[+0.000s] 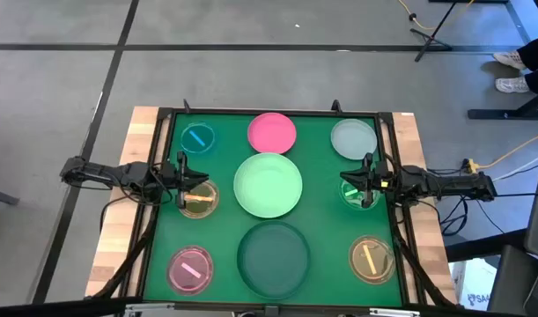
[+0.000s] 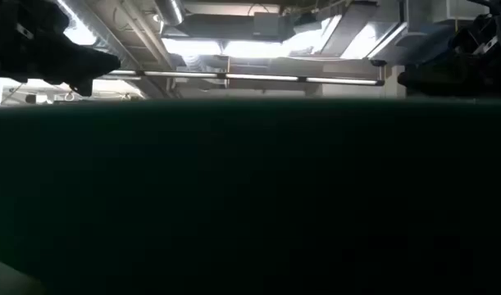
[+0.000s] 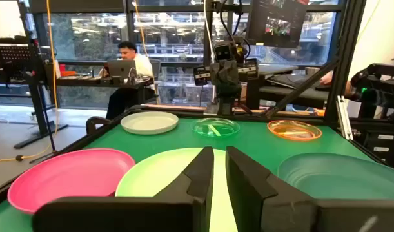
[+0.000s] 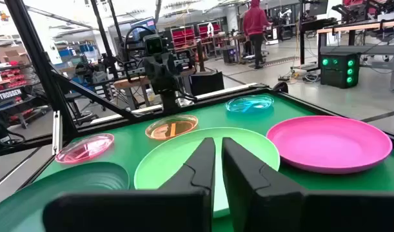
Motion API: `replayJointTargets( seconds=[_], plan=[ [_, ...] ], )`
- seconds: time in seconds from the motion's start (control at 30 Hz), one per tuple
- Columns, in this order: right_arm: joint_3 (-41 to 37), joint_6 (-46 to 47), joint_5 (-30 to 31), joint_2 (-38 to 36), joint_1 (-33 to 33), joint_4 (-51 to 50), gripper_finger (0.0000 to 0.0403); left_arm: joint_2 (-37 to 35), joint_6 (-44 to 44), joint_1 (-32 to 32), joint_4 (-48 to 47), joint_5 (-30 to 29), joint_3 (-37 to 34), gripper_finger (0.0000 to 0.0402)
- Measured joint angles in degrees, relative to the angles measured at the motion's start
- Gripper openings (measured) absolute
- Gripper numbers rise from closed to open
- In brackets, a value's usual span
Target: Stack plastic plates
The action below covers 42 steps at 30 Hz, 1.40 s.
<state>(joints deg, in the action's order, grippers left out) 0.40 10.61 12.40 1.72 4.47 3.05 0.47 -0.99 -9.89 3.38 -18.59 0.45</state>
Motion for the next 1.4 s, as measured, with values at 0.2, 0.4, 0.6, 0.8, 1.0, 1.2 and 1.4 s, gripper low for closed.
replayJointTargets(
  seconds=[0.2,0.4,0.6,0.8,1.0,1.2,1.4],
  plan=[
    [-0.01,0.0,-0.01,0.01,0.0,0.0,0.0024,-0.02,0.02,0.0,0.02,0.0,0.0,0.0034],
    [-0.01,0.0,-0.01,0.02,0.0,0.01,0.0024,-0.01,0.0,0.01,0.0,0.0,0.02,0.0034],
    [-0.01,0.0,0.0,0.01,0.0,0.0,0.0024,0.0,0.0,0.01,0.01,0.0,0.02,0.0034],
    [0.0,0.0,-0.01,0.0,0.0,0.01,0.0024,0.0,0.0,0.0,0.0,0.0,0.01,0.0034],
    [0.0,0.0,-0.01,0.01,0.0,0.02,0.0024,0.0,0.01,0.0,0.35,-0.58,0.01,0.0034],
    [-0.02,0.0,0.0,0.0,0.0,0.02,0.0024,0.0,0.02,0.02,0.89,-0.83,0.02,0.0034],
    [0.0,0.0,-0.02,0.0,0.0,0.01,0.0024,0.0,0.04,0.0,2.7,-1.36,0.0,0.0034]
  ],
)
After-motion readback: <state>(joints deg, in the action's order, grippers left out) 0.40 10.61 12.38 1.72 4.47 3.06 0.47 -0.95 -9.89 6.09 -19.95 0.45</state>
